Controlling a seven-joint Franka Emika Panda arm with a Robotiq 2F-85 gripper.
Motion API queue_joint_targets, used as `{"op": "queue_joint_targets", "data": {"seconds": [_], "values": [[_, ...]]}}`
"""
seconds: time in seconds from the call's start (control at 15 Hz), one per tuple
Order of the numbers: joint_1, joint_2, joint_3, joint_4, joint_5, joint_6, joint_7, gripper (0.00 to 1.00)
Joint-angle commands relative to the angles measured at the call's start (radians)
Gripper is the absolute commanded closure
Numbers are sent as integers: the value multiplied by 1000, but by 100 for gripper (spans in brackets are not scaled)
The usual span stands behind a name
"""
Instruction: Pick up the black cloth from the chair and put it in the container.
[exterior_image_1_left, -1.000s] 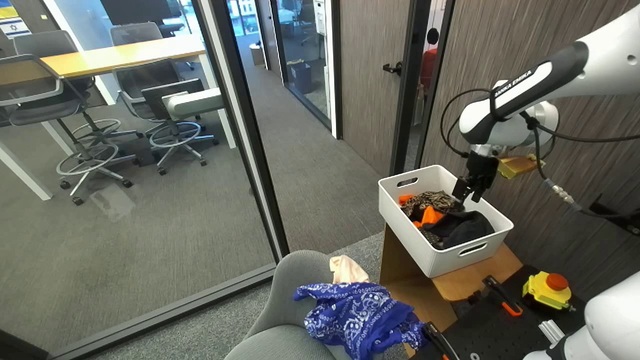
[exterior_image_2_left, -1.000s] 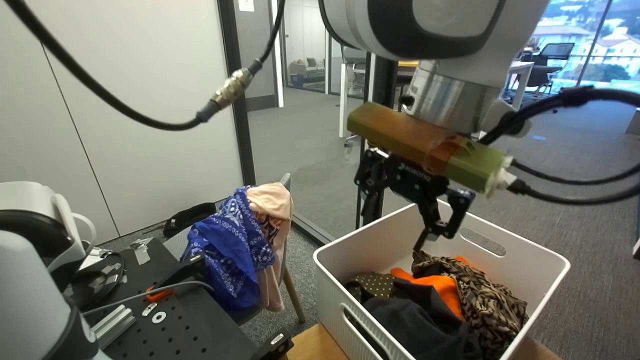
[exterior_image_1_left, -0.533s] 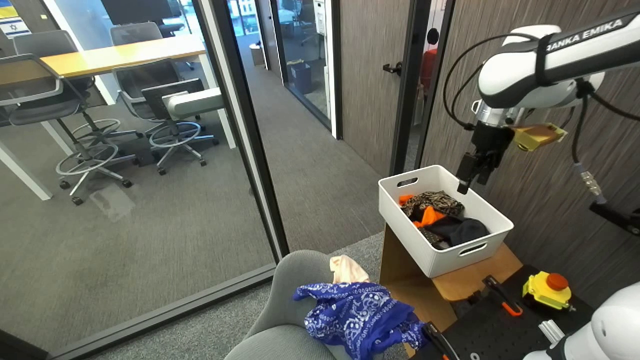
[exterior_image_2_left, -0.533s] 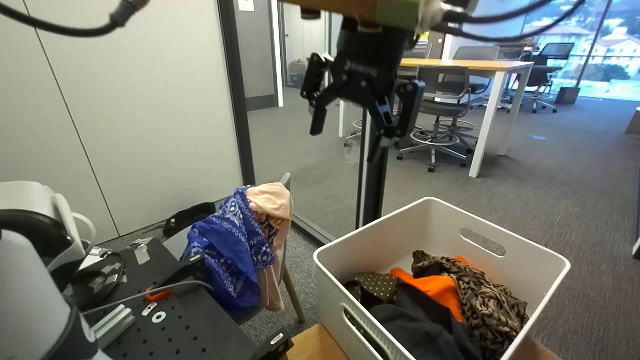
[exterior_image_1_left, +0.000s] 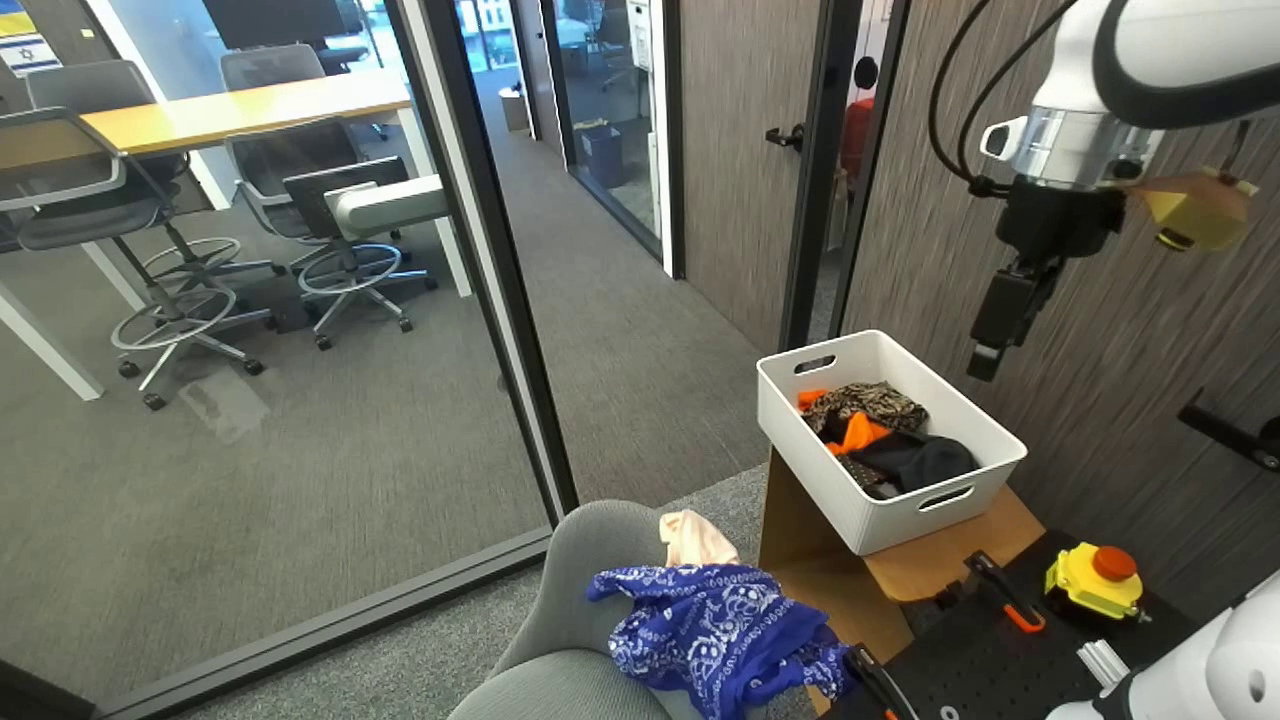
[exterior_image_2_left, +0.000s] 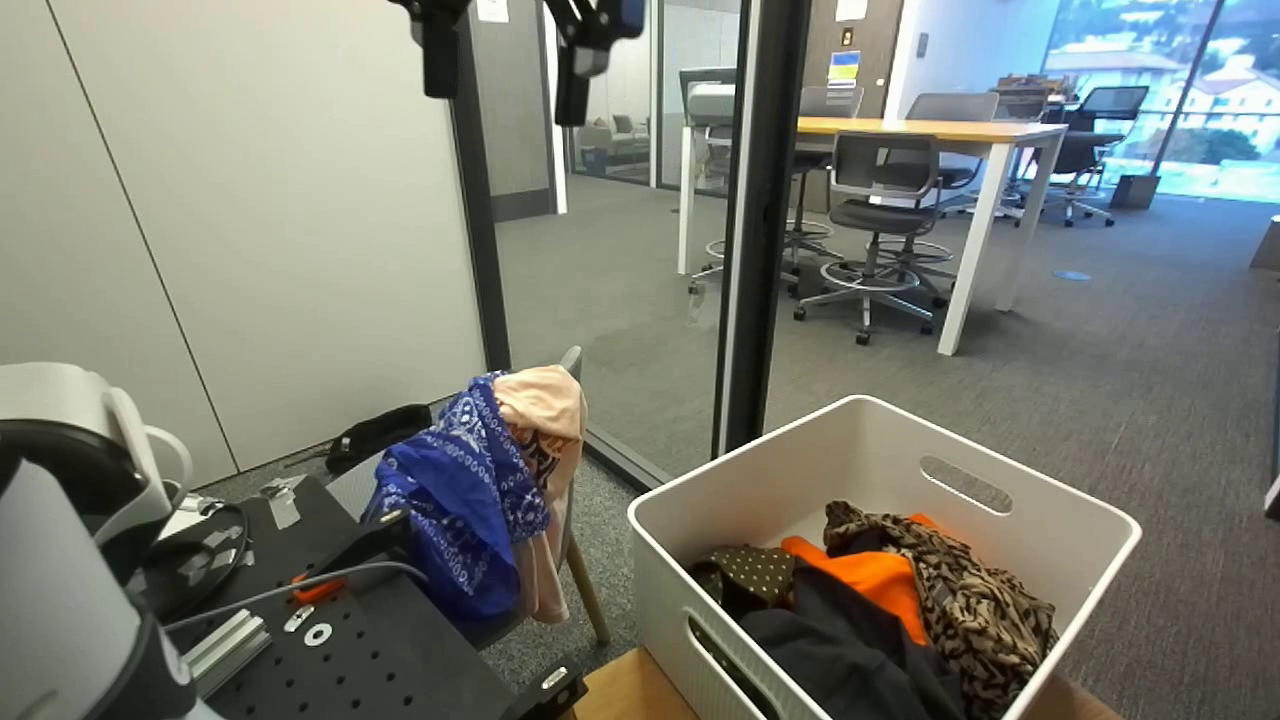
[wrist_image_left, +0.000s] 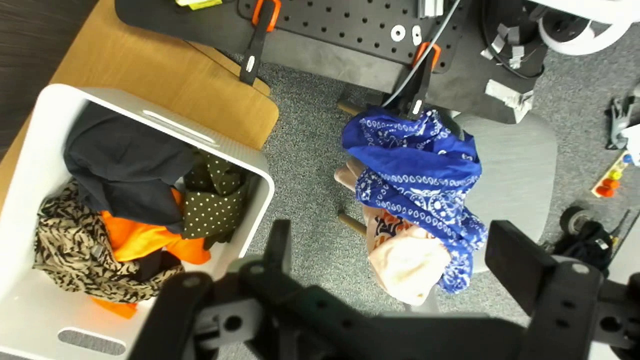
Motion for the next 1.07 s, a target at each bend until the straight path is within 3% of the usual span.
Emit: {"op": "queue_joint_targets", "data": {"seconds": [0.0, 1.0], "values": [[39, -85, 1, 0, 4, -94, 80, 0], [49, -98, -15, -9, -8, -110, 124, 0]]}}
